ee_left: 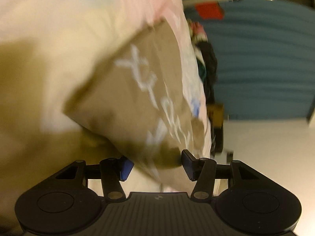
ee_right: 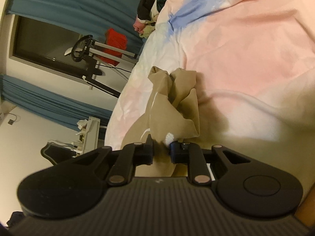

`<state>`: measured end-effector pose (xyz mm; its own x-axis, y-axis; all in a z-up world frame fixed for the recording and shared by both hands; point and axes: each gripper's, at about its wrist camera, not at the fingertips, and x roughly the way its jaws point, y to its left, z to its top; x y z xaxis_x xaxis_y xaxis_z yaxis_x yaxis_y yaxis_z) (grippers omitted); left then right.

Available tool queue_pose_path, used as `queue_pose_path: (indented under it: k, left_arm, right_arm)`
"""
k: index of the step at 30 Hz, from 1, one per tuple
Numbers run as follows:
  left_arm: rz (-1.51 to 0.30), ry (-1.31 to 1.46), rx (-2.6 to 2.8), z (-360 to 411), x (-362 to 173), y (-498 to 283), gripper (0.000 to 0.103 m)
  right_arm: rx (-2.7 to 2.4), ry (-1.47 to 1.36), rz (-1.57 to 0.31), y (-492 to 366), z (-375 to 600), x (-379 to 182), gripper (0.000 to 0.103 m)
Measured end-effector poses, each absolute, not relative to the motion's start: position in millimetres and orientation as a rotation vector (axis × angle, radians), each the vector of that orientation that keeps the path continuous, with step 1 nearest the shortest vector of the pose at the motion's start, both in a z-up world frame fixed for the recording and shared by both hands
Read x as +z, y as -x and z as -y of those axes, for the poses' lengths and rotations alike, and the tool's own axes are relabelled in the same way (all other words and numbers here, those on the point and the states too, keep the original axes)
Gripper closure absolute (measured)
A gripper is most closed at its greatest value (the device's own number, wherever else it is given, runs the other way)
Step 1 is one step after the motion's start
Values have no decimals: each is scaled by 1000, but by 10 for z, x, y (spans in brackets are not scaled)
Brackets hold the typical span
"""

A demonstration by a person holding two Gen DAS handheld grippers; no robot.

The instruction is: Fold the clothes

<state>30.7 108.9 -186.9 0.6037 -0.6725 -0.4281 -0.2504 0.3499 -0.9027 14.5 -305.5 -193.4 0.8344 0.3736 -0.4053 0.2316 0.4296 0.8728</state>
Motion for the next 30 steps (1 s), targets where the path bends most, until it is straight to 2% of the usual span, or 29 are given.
queue_pose_path:
  k: [3, 5, 11, 21, 25, 30]
  left_arm:
    - [-870, 1265, -263, -1208, -1873, -236, 58]
    - [-841, 1287, -245, -1249, -1872, -209, 67]
    - [-786, 1212, -268, -1139, -1712, -203, 76]
    - [-755, 1189, -359, -1205, -1384, -62, 79]
    - [-802, 1187, -366, -1248, -1197, -57, 80]
    - [-889, 1112, -400, -1116, -701, -183, 80]
  right_arm:
    - [92, -1143, -602, -159, 3064, -1926, 84]
    - [91, -1146, -600, -145, 3062, -1924, 84]
    - [81, -1135, -582, -104, 3062, -1884, 85]
    - [122, -1142, -508, 143, 3097, -1636, 85]
    - [120, -1145, -495, 276, 3139, -1519, 85]
    - [138, -1225, -485, 378, 3365, -1307, 85]
